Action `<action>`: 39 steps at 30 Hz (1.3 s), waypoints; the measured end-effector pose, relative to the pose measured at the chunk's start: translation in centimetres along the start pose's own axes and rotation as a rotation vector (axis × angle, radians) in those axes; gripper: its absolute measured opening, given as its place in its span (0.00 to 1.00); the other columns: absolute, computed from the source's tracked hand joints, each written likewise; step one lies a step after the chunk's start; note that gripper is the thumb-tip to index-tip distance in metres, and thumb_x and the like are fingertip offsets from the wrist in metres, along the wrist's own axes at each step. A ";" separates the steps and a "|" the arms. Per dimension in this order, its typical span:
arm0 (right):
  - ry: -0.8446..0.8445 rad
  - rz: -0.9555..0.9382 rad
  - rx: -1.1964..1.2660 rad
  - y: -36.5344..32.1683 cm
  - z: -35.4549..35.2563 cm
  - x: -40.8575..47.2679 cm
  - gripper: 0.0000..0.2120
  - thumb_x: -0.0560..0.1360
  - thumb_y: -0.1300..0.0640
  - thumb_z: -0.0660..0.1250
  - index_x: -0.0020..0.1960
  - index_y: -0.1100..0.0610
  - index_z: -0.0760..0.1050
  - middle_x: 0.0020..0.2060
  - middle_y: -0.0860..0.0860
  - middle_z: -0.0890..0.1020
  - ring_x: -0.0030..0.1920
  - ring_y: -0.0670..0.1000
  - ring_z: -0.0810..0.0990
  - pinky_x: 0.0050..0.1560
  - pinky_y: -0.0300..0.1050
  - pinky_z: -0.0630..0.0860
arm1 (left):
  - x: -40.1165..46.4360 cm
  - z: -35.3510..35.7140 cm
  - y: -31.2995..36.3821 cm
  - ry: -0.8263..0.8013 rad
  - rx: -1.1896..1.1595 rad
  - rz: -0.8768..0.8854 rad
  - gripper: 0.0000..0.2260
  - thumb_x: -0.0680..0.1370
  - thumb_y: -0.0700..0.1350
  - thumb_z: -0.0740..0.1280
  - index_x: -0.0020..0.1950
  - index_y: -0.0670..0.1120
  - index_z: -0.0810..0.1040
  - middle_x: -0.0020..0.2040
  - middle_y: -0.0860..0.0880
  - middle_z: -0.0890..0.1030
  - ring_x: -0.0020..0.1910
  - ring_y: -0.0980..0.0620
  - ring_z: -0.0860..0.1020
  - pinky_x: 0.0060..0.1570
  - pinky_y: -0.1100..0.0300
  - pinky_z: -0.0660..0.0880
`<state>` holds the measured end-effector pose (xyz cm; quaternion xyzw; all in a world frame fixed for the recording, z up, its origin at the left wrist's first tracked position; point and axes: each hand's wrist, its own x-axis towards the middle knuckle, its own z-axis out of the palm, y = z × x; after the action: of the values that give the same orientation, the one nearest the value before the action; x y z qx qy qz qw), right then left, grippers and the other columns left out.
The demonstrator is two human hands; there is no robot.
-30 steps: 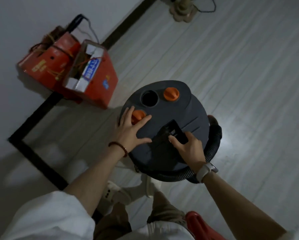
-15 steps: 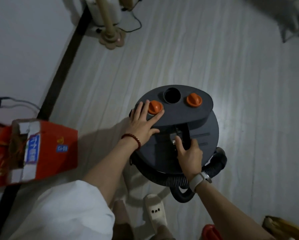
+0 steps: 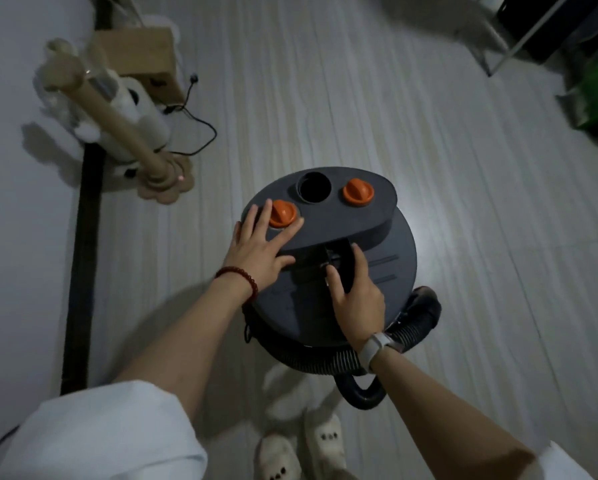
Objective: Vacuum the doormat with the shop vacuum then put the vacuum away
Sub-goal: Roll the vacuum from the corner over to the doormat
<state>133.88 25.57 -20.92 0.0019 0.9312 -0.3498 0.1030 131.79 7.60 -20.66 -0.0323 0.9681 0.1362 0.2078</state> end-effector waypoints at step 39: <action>0.192 0.136 0.060 -35.2 11.7 77.0 0.31 0.78 0.51 0.58 0.76 0.55 0.46 0.65 0.59 0.71 0.53 0.66 0.77 0.48 0.60 0.75 | 75.1 -42.4 -24.6 -0.060 0.040 0.286 0.29 0.81 0.47 0.58 0.74 0.63 0.44 0.76 0.51 0.35 0.74 0.47 0.34 0.73 0.48 0.43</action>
<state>58.06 -13.93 -21.48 0.1016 0.9235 -0.3681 0.0366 49.62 -28.20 -20.52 0.1144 0.9587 0.1458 0.2156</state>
